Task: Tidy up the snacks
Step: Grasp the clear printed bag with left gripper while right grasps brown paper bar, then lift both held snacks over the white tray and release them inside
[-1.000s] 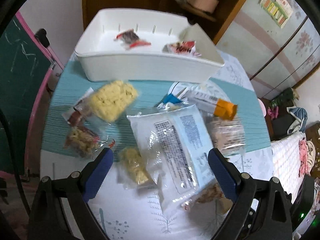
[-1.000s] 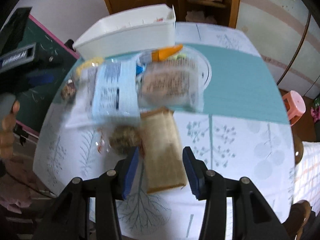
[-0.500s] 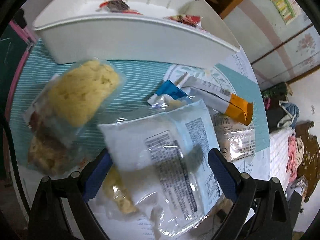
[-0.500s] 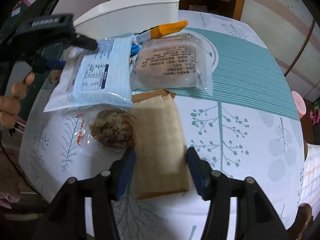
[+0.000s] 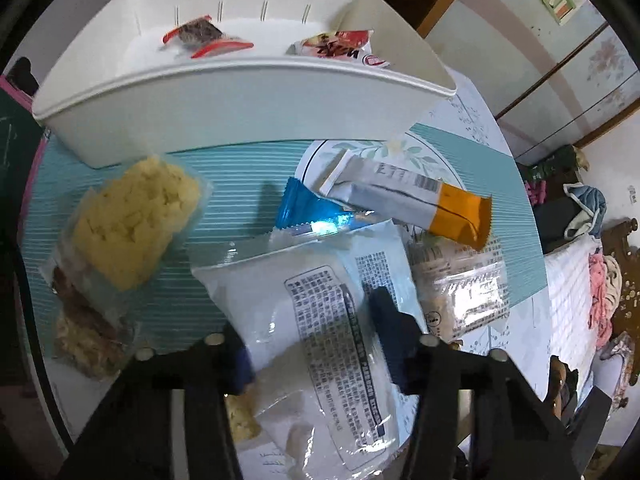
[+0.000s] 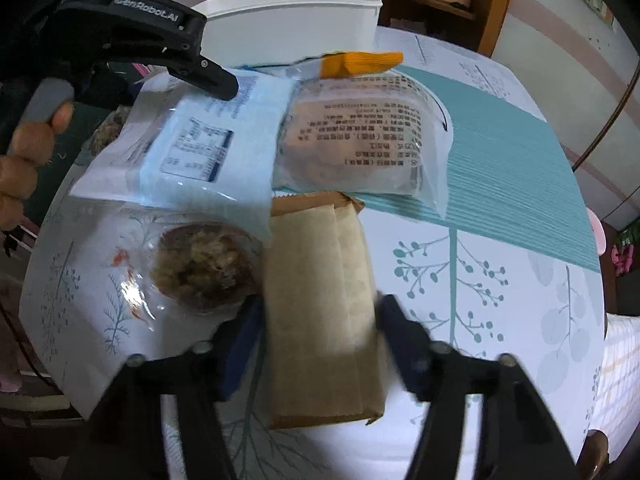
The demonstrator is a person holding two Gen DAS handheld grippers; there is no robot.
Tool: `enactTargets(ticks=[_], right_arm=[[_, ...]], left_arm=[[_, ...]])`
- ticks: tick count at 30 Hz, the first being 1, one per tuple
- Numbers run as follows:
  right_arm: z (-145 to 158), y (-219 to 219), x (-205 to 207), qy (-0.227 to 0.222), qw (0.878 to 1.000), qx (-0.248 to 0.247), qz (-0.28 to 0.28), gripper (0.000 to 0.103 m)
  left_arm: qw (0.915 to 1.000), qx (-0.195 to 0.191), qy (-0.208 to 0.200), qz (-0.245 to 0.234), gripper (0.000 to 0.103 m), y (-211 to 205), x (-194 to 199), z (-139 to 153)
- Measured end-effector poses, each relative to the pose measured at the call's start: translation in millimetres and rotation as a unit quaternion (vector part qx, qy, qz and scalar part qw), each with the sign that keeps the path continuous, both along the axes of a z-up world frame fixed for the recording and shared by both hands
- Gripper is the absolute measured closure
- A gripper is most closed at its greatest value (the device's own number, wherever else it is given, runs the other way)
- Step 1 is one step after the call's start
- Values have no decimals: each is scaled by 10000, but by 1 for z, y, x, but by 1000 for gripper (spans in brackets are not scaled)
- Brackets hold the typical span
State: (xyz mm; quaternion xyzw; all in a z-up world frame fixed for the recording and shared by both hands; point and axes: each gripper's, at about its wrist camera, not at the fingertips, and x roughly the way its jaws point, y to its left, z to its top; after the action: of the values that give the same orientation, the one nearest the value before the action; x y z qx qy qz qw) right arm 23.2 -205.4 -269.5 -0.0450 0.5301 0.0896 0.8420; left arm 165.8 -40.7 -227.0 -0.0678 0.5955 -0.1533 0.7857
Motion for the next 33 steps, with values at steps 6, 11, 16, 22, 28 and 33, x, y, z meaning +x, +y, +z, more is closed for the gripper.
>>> enactTargets(ticks=[6,11,16,22,28,33], right_arm=[[2,0,2,63,9999,58,-57,49],[10,-4,-1,168,9993,300,-123,49],[29,-4,-15,-2,9996,291,5,49],[57,-12,-18,-236,9993,287,-15,49],[86,-24,-18,-413,9982,416,-161,49],[114,-22,-17,-702,9959,564,-89,49]], left_arm=[[9994,128,-305,67,72,3,-12,25],[9977,194,-652,63,76,6,-29,62],[9944,332,-1000,9,78,-1,-46,97],[9896,436,-1371,-49,78,-2,-66,147],[9852,525,-1634,-30,78,2,-77,187],[9826,567,-1768,4,78,4,-79,213]])
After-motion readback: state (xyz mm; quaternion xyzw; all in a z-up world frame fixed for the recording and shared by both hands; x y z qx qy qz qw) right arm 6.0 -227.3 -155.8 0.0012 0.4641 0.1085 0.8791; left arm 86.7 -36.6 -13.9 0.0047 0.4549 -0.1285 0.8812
